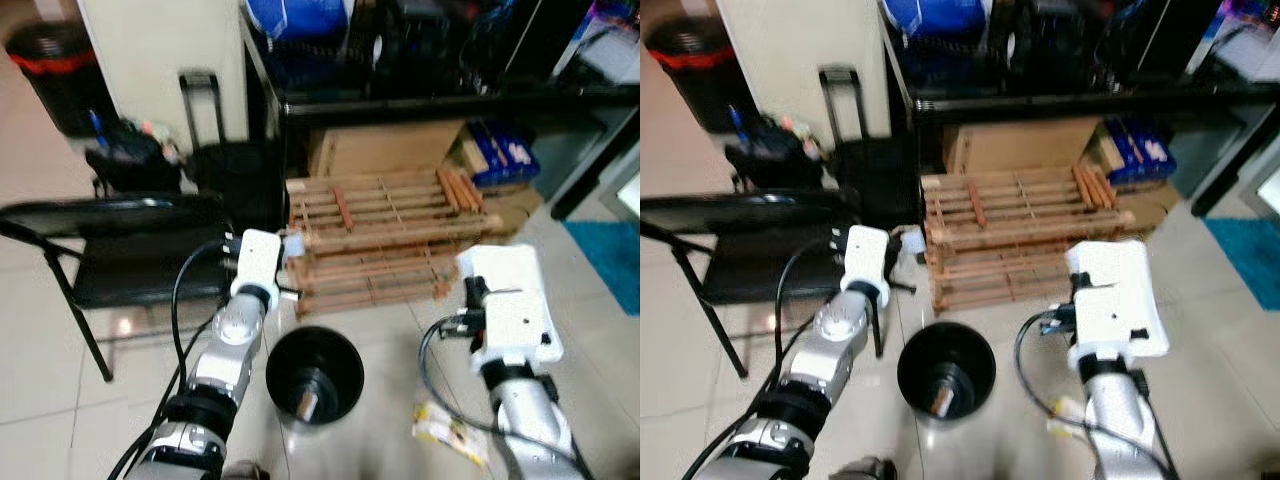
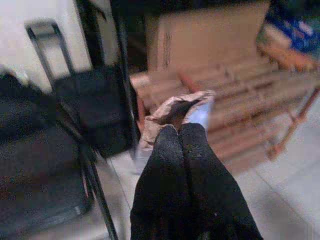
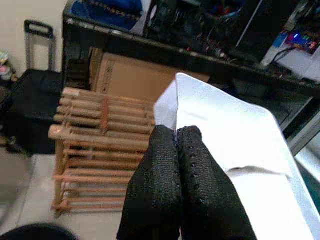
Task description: Picking trash to rubbish bin
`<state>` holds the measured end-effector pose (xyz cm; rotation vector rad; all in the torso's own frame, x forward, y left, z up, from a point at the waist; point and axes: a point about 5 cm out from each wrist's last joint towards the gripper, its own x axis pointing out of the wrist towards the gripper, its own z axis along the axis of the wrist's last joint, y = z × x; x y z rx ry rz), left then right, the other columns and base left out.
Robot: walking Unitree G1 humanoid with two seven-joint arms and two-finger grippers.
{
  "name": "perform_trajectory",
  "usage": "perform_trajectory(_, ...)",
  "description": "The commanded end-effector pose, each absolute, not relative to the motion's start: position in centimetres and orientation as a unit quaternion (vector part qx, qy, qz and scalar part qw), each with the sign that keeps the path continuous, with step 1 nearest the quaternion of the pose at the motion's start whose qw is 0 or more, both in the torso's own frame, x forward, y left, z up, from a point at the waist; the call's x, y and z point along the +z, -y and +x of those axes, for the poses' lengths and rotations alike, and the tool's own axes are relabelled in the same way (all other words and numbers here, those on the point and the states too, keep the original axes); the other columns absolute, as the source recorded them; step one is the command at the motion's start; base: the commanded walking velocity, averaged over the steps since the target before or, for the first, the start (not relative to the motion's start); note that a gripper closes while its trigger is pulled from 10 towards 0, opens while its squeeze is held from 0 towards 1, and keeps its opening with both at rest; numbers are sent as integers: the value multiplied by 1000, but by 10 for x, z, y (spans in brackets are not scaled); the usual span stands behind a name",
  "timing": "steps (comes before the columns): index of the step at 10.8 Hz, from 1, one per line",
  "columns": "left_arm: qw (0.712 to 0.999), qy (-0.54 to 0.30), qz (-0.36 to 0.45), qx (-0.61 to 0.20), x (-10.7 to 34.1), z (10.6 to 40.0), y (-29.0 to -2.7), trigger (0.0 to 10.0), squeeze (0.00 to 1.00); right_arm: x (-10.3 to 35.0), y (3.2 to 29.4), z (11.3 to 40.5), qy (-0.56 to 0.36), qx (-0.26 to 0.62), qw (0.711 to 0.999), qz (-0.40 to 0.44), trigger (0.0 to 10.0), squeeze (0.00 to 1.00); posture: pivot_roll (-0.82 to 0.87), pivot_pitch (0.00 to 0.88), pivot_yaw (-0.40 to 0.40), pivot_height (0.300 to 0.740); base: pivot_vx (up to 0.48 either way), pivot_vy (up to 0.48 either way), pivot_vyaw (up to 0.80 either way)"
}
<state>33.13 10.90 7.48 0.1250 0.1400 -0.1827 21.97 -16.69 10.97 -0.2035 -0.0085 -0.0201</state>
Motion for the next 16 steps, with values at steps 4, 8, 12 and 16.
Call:
perform_trajectory(4,982,-144,75,-100,41,317,-103,0,0,127,164,201,2,7,994,-107,10000,0,22,267,-125,740,0,0,0)
perform_trajectory(8,963,-223,89,-119,16,311,-96,0,0,139,157,189,-5,41,992,-119,10000,0,-33,287,-128,740,0,0,0)
perform_trajectory(12,949,-248,122,-152,7,305,-90,0,0,151,148,184,-9,63,995,-80,10000,0,-73,283,-119,740,0,0,0)
perform_trajectory(16,957,-226,115,-139,14,311,-90,0,0,153,140,185,-19,95,991,-88,10000,0,-71,276,-128,740,0,0,0)
